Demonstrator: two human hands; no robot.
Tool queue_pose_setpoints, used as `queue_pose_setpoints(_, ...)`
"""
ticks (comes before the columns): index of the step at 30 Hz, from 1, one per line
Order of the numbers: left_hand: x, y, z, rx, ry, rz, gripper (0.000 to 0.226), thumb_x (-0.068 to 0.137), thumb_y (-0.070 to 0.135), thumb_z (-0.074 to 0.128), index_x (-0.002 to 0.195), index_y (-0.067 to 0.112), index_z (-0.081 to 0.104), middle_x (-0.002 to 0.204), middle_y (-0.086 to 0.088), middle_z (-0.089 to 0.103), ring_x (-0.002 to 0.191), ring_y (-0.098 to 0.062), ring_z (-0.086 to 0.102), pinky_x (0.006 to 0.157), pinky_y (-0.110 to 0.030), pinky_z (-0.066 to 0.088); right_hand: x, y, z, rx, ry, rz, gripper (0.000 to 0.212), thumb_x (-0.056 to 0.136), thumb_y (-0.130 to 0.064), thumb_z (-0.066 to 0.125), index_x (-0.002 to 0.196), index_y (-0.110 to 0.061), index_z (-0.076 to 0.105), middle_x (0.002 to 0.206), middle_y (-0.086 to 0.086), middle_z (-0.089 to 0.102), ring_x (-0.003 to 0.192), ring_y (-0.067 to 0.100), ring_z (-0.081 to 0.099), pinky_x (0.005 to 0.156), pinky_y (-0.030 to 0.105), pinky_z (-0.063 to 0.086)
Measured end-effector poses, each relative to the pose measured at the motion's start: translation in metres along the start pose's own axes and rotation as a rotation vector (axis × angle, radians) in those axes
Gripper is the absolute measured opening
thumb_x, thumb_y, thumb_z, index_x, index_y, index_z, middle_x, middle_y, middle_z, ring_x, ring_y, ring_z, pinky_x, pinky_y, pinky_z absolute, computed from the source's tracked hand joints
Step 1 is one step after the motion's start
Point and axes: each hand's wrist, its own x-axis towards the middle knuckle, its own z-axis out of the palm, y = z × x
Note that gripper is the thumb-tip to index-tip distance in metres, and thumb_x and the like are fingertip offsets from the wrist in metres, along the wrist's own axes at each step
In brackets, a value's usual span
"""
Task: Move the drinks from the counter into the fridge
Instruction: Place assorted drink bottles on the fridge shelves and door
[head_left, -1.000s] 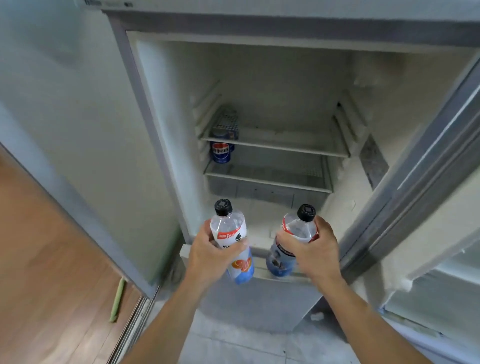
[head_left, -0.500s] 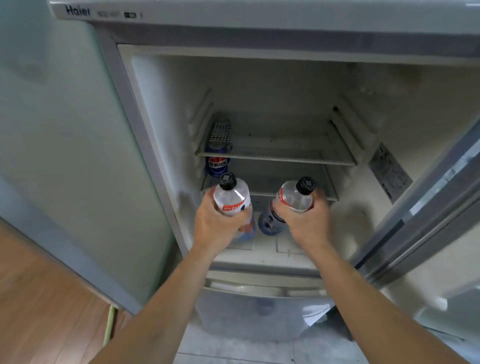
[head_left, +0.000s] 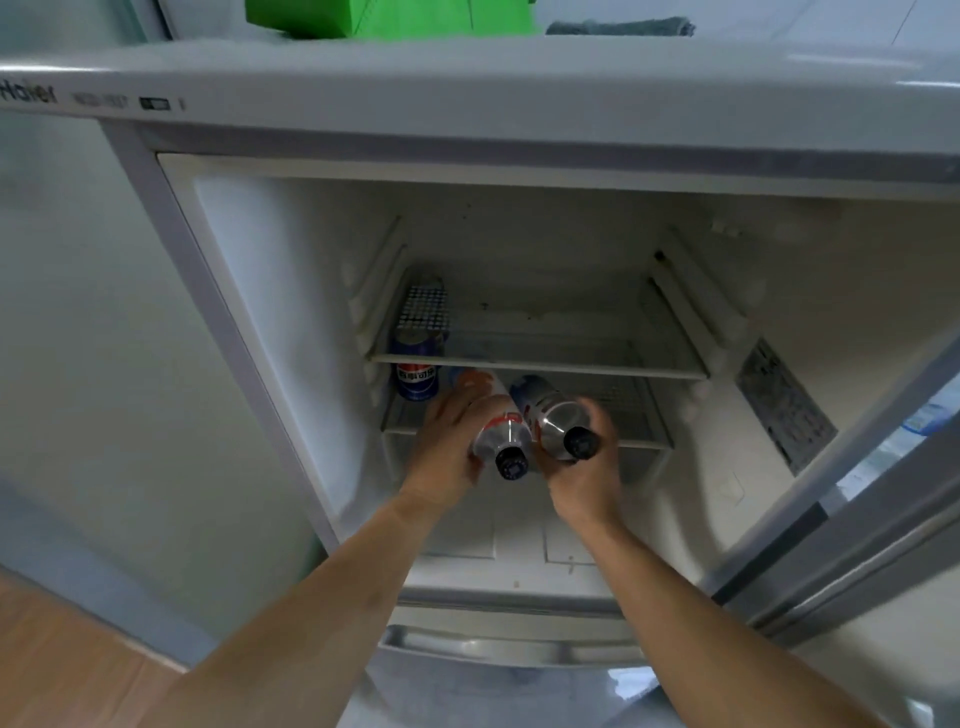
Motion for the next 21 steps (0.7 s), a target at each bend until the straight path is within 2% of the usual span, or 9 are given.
queue_pose_setpoints(2, 0.005, -0.011, 0.001, 0.071, -0.088, -0.016, 0.074, 0.063, -0.011, 0.08, 0.125, 0.027, 0.063, 0.147, 0.001, 0.05, 0.135, -0.031, 0.045, 0.103, -0.044, 0.044, 0.002, 0.007, 0.004, -0.041, -0.073, 0.021, 0.063, 0.072, -0.006, 0.087, 0.124, -0.019, 0.055, 0.122, 0.008, 0.058, 0.106, 0.012, 0.062, 0.087, 0.019, 0.052)
queue_pose_setpoints(5, 0.007, -0.032, 0.004, 0.116, -0.19, -0.028, 0.074, 0.068, -0.01, 0.079, 0.132, 0.023, 0.061, 0.155, -0.001, 0.042, 0.14, -0.033, 0.038, 0.108, -0.047, 0.042, 0.006, 0.02, 0.007, -0.13, -0.221, 0.033, 0.072, 0.074, -0.008, 0.086, 0.123, -0.045, 0.047, 0.131, 0.0, 0.052, 0.113, 0.005, 0.055, 0.089, 0.009, 0.045)
queue_pose_setpoints(8, 0.014, -0.043, 0.006, 0.243, -0.373, -0.085, 0.076, 0.082, 0.0, 0.072, 0.145, 0.031, 0.044, 0.164, 0.007, 0.02, 0.148, -0.027, 0.024, 0.114, -0.043, 0.037, 0.015, 0.027, 0.01, -0.162, -0.372, 0.104, 0.076, 0.076, -0.008, 0.084, 0.134, -0.036, 0.045, 0.142, 0.0, 0.047, 0.127, 0.019, 0.051, 0.103, 0.04, 0.049)
queue_pose_setpoints(11, 0.026, -0.039, 0.001, 0.242, -0.508, -0.173, 0.084, 0.084, 0.005, 0.073, 0.151, 0.034, 0.029, 0.167, 0.008, 0.004, 0.152, -0.025, 0.015, 0.116, -0.044, 0.035, 0.026, 0.03, 0.012, -0.324, -0.45, 0.094, 0.093, 0.074, -0.018, 0.085, 0.148, -0.035, 0.032, 0.146, -0.006, 0.045, 0.129, 0.015, 0.05, 0.103, 0.032, 0.047)
queue_pose_setpoints(13, 0.029, -0.03, -0.004, 0.215, -0.606, -0.216, 0.094, 0.08, 0.016, 0.075, 0.151, 0.039, 0.019, 0.165, 0.008, -0.001, 0.151, -0.028, 0.016, 0.112, -0.044, 0.041, 0.029, 0.031, 0.01, -0.314, -0.529, 0.132, 0.103, 0.07, -0.018, 0.089, 0.148, -0.043, 0.026, 0.144, -0.009, 0.042, 0.13, 0.017, 0.048, 0.094, 0.029, 0.052)
queue_pose_setpoints(15, 0.023, -0.022, -0.006, 0.182, -0.672, -0.264, 0.103, 0.076, 0.028, 0.076, 0.151, 0.047, 0.01, 0.165, 0.005, -0.009, 0.149, -0.03, 0.021, 0.105, -0.043, 0.048, 0.028, 0.037, 0.008, -0.383, -0.603, 0.129, 0.108, 0.069, -0.023, 0.09, 0.147, -0.051, 0.021, 0.149, -0.011, 0.039, 0.132, 0.016, 0.046, 0.095, 0.03, 0.051)
queue_pose_setpoints(17, 0.016, -0.019, -0.007, 0.169, -0.632, -0.284, 0.097, 0.081, 0.028, 0.075, 0.154, 0.044, 0.014, 0.167, 0.0, -0.011, 0.147, -0.028, 0.029, 0.103, -0.042, 0.049, 0.028, 0.041, 0.008, -0.444, -0.632, 0.069, 0.11, 0.073, -0.022, 0.088, 0.149, -0.057, 0.017, 0.153, -0.02, 0.033, 0.131, 0.01, 0.044, 0.097, 0.023, 0.048)
queue_pose_setpoints(19, 0.012, -0.02, -0.005, 0.188, -0.494, -0.261, 0.075, 0.087, 0.022, 0.072, 0.15, 0.035, 0.033, 0.167, -0.001, 0.007, 0.144, -0.026, 0.035, 0.104, -0.041, 0.047, 0.031, 0.041, 0.014, -0.402, -0.621, 0.026, 0.108, 0.075, -0.013, 0.086, 0.145, -0.061, 0.019, 0.148, -0.027, 0.035, 0.128, 0.011, 0.049, 0.087, 0.019, 0.054)
queue_pose_setpoints(21, 0.013, -0.022, -0.001, 0.18, -0.32, -0.277, 0.047, 0.095, 0.025, 0.062, 0.139, 0.03, 0.047, 0.158, 0.001, 0.033, 0.135, -0.023, 0.046, 0.1, -0.034, 0.047, 0.037, 0.039, 0.024, -0.47, -0.565, -0.001, 0.102, 0.077, -0.012, 0.085, 0.151, -0.048, 0.024, 0.152, -0.011, 0.04, 0.128, 0.02, 0.052, 0.091, 0.034, 0.057)
